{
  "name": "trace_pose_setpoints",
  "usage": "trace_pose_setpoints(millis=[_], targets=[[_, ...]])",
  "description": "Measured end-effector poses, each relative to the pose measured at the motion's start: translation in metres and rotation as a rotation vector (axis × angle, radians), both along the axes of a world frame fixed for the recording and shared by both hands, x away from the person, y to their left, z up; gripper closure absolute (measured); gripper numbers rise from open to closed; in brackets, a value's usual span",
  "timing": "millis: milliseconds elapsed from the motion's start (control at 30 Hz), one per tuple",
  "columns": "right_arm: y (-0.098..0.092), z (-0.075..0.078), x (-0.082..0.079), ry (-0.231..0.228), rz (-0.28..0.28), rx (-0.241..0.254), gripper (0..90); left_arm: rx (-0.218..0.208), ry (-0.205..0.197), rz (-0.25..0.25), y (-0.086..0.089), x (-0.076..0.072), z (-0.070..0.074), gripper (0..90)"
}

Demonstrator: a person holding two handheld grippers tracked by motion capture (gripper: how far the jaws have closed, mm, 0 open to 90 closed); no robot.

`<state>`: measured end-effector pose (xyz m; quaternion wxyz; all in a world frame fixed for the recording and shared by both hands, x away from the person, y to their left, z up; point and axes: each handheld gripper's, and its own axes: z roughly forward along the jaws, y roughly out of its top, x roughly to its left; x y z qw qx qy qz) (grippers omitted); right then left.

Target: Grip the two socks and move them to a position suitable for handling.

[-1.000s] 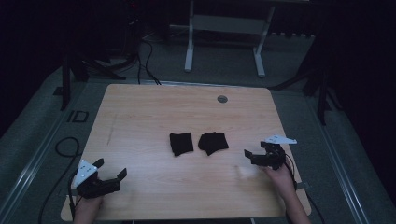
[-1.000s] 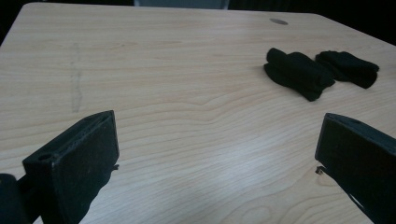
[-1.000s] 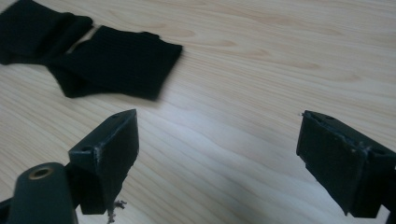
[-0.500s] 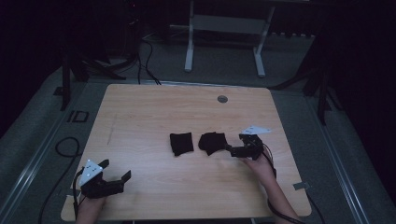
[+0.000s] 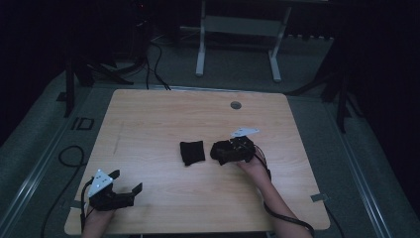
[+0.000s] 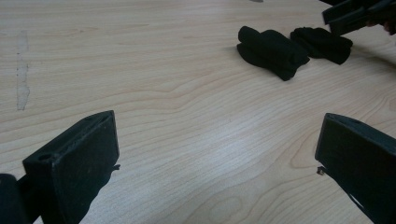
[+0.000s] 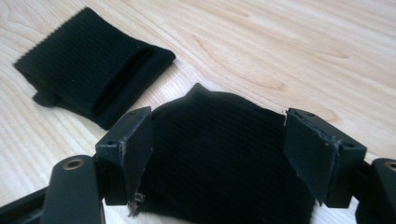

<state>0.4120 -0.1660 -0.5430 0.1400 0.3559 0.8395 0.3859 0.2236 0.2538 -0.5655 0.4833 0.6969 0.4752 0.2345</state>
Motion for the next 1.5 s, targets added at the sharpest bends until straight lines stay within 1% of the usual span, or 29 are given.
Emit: trace_pose_setpoints(millis=[67,100,133,233,300,333,367,400,500,533,567,633,667,700,767,833,933,967,1000,1033,1100,1133,1167,1200,1267,1300,1367,1467,1500], targets=[[0.006,-0.007,0.004,0.013,0.002,-0.016,26.3,0.000,0.000,-0.001,0.000,0.000,0.000,0.0],[0.006,-0.007,0.004,0.013,0.002,-0.016,26.3,0.000,0.001,-0.003,0.000,0.000,0.000,0.0],[0.010,-0.012,0.006,0.016,-0.008,-0.032,26.3,0.000,0.001,-0.004,-0.001,0.000,0.000,0.0],[0.013,-0.017,0.008,0.022,-0.015,-0.043,27.1,0.000,0.003,-0.006,-0.001,0.000,0.000,0.0],[0.014,-0.018,0.008,0.019,-0.017,-0.050,27.3,0.003,0.004,-0.007,-0.001,0.000,-0.001,0.0],[0.015,-0.019,0.008,0.005,-0.012,-0.070,28.5,0.005,0.006,-0.008,-0.001,0.000,-0.001,0.0],[0.016,-0.019,0.007,0.002,-0.009,-0.078,29.3,0.005,0.006,-0.008,-0.001,0.000,-0.001,0.0],[0.016,-0.019,0.007,0.002,-0.009,-0.078,29.3,0.004,0.006,-0.009,-0.002,0.000,-0.001,0.0],[0.016,-0.019,0.005,-0.002,-0.012,-0.082,36.1,0.005,0.006,-0.013,-0.003,0.000,-0.001,0.0],[0.016,-0.019,0.005,-0.002,-0.012,-0.082,36.1,0.004,0.005,-0.014,-0.003,0.000,0.000,0.0],[0.017,-0.019,0.003,-0.002,-0.008,-0.080,43.6,0.001,0.005,-0.017,-0.004,0.000,0.000,0.0],[0.017,-0.019,0.002,-0.007,-0.002,-0.079,43.6,0.001,0.005,-0.017,-0.004,0.000,0.000,0.0],[0.017,-0.019,0.002,-0.007,-0.002,-0.079,47.1,0.000,0.008,-0.024,-0.006,0.000,0.000,0.0],[0.018,-0.019,0.000,-0.014,0.001,-0.072,53.5,0.000,0.008,-0.025,-0.006,0.000,0.000,0.0],[0.018,-0.019,-0.001,-0.021,-0.001,-0.069,62.3,0.000,0.008,-0.027,-0.007,-0.001,0.000,0.0],[0.020,-0.018,-0.003,-0.017,-0.006,-0.073,73.1,-0.001,0.009,-0.027,-0.007,0.000,0.000,0.0],[0.021,-0.017,-0.003,-0.013,-0.010,-0.077,76.0,-0.006,0.008,-0.026,-0.007,0.000,0.000,0.0],[0.021,-0.015,-0.003,-0.010,-0.007,-0.080,76.8,-0.007,0.007,-0.026,-0.006,0.000,0.000,0.0],[0.021,-0.013,-0.004,-0.009,-0.006,-0.071,77.3,-0.006,0.007,-0.024,-0.007,0.000,0.000,0.0],[0.019,-0.005,-0.008,-0.029,-0.008,-0.052,77.6,-0.004,0.010,-0.026,-0.006,0.000,0.000,0.0],[0.017,0.005,-0.014,-0.043,-0.010,-0.025,77.7,-0.004,0.011,-0.026,-0.007,0.001,0.000,0.0],[0.017,0.005,-0.014,-0.043,-0.010,-0.025,77.7,-0.004,0.011,-0.026,-0.007,0.001,0.000,0.0],[0.014,0.017,-0.020,-0.061,-0.001,-0.006,77.8,-0.004,0.010,-0.027,-0.007,0.001,0.000,0.0],[0.014,0.017,-0.020,-0.061,-0.001,-0.006,77.8,-0.004,0.010,-0.026,-0.007,0.000,0.000,0.0],[0.012,0.030,-0.028,-0.074,0.004,0.008,77.8,-0.003,0.013,-0.027,-0.007,0.001,0.000,0.0],[0.012,0.030,-0.028,-0.074,0.004,0.008,77.8,-0.003,0.013,-0.027,-0.007,0.001,0.000,0.0],[0.012,0.046,-0.046,-0.100,0.038,0.013,77.8,-0.005,0.014,-0.028,-0.008,0.001,0.000,0.0],[0.010,0.054,-0.061,-0.115,0.063,0.040,77.8,-0.007,0.016,-0.029,-0.008,0.001,0.000,0.0],[0.010,0.054,-0.061,-0.115,0.063,0.040,77.8,-0.008,0.016,-0.029,-0.007,0.001,0.000,0.0]])
